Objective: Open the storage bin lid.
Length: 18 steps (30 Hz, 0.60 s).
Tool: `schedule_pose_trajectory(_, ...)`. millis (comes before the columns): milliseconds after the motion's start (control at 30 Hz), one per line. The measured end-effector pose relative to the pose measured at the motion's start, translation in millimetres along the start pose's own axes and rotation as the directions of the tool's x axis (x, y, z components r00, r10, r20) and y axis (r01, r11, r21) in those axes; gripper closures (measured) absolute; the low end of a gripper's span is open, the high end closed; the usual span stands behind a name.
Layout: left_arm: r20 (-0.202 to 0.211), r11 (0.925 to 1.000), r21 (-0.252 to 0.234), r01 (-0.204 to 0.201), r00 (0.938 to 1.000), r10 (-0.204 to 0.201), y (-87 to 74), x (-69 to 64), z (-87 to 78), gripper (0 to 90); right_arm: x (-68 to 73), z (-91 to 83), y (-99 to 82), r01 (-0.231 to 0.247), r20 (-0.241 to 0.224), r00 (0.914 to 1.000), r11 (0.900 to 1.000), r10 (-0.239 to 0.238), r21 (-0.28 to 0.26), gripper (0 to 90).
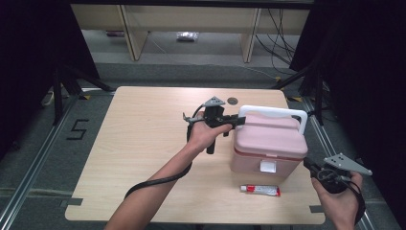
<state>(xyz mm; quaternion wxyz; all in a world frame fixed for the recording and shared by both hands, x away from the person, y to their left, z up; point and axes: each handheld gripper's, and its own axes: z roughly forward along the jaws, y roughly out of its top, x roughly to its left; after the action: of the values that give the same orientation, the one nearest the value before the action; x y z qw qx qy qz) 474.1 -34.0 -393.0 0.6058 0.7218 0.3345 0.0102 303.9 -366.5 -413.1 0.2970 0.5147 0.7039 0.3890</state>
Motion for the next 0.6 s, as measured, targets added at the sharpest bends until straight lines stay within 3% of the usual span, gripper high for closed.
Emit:
schedule_pose_trajectory(100,0.001,1.0000,0.001,0.000,1.0000,0.000,0.6,0.2,0.5,74.9,0.4,-0.1,0.7,0.008,0.000,1.0000,0.9999,-0.008,-0.009,90.0)
schedule_pose_trajectory(200,-0.004,1.0000,0.006,-0.003,1.0000,0.003,0.7,0.4,0.4,74.6,3.6,-0.9,1.4,-0.033,0.000,0.9995,0.9995,0.033,0.000,90.0)
schedule_pose_trajectory(233,-0.005,1.0000,0.002,-0.005,1.0000,0.005,0.7,0.6,0.2,74.4,0.4,0.1,1.9,0.007,-0.005,1.0000,0.9998,-0.007,-0.019,90.0)
schedule_pose_trajectory(300,-0.009,1.0000,-0.004,-0.009,0.9999,0.009,0.7,0.7,-0.1,71.9,0.0,-0.7,2.6,0.007,-0.007,1.0000,0.9996,-0.007,-0.027,90.0)
schedule_pose_trajectory(433,-0.047,0.9962,-0.045,-0.075,0.9963,0.072,3.7,-3.9,-6.7,56.1,-0.2,-2.1,5.3,-0.003,-0.001,1.0000,0.9992,0.003,-0.039,90.0)
schedule_pose_trajectory(467,-0.055,0.9945,-0.057,-0.088,0.9949,0.085,4.2,-5.2,-9.4,54.1,2.6,-2.9,5.1,-0.038,-0.004,0.9993,0.9990,0.038,-0.022,90.0)
schedule_pose_trajectory(533,-0.069,0.9907,-0.073,-0.115,0.9915,0.110,4.9,-8.2,-15.0,52.3,-0.5,-1.3,6.2,0.002,-0.006,1.0000,0.9989,-0.002,-0.046,90.0)
schedule_pose_trajectory(600,-0.072,0.9860,-0.099,-0.134,0.9893,0.127,6.0,-11.8,-22.4,52.8,-0.1,-1.8,7.5,-0.009,-0.003,1.0000,0.9985,0.009,-0.055,90.0)
